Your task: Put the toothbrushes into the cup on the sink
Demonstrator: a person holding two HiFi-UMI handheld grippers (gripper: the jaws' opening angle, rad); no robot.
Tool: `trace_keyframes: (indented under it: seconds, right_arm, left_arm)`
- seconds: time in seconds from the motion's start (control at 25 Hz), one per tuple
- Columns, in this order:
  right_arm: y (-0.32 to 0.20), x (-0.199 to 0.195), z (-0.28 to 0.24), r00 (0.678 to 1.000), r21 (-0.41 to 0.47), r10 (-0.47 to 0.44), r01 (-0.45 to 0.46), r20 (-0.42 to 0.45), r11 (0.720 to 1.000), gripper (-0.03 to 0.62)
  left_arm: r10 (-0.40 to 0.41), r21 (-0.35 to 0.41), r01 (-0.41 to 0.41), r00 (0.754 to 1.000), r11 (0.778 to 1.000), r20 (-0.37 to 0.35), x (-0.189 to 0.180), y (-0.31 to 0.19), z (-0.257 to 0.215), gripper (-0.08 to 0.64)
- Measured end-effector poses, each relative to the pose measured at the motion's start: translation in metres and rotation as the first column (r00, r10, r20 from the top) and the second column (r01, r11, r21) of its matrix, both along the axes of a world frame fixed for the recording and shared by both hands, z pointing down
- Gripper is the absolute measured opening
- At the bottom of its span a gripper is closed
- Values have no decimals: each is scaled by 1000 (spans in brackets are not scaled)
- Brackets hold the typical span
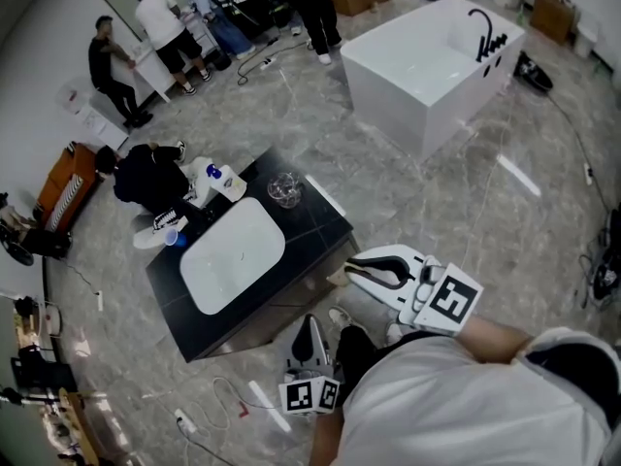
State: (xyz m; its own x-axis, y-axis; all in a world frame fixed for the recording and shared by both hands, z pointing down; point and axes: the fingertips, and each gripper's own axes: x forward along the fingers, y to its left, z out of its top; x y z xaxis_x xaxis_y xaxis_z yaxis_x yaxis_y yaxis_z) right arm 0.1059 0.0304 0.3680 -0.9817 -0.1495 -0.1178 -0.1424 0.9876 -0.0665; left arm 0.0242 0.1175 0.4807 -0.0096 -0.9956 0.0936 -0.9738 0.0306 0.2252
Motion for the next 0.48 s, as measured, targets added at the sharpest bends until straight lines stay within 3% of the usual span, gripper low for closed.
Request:
trace_keyframes:
  seconds: [0.28,0.48]
  right_arm:
    - [-8,5,-5,999,14,44,-44,2,999,60]
    - [-3,-1,5,999,-20,21,-22,-28,1000,60]
  left_arm:
    - [40,31,-40,999,999,-2,-2,-19,-4,3]
    - [54,26,-53,998,998,-18,1,-17,-1,3]
